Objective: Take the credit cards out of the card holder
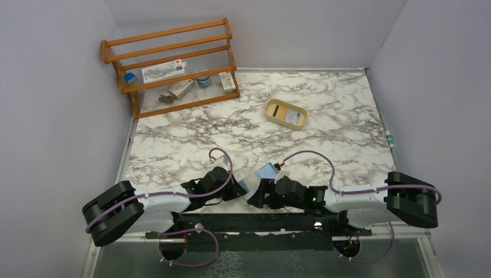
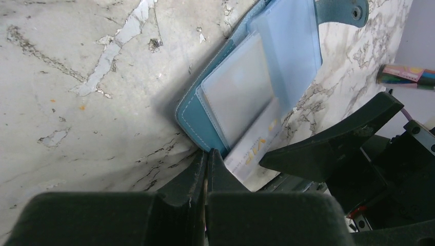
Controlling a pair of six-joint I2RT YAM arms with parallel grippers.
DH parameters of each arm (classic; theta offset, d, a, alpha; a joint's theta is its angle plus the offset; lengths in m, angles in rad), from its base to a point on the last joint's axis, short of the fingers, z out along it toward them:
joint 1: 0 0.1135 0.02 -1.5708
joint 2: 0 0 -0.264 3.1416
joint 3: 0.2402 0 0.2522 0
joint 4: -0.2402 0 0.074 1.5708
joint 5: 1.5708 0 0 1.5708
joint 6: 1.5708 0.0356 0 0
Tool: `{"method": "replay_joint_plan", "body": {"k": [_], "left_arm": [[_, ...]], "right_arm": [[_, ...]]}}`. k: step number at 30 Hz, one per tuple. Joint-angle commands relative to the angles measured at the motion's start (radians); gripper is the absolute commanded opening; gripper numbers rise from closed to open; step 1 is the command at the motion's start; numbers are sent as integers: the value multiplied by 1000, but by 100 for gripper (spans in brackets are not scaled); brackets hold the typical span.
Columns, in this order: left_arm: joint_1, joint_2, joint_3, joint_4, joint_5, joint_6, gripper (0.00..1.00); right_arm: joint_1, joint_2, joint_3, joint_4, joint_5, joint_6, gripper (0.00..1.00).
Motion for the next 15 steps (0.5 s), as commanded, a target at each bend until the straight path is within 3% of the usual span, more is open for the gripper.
{"method": "replay_joint_plan", "body": {"k": [1, 11, 15], "left_arm": [[-9, 13, -10, -32, 4, -13, 0], [-9, 28, -10, -29, 4, -21, 0], [-9, 51, 0, -15, 4, -22, 0]], "right_arm": [[-5, -55, 7, -182, 38, -13, 84], [-4, -193, 55, -431, 66, -10, 86], [-4, -225, -18, -374, 76, 37, 86]]}}
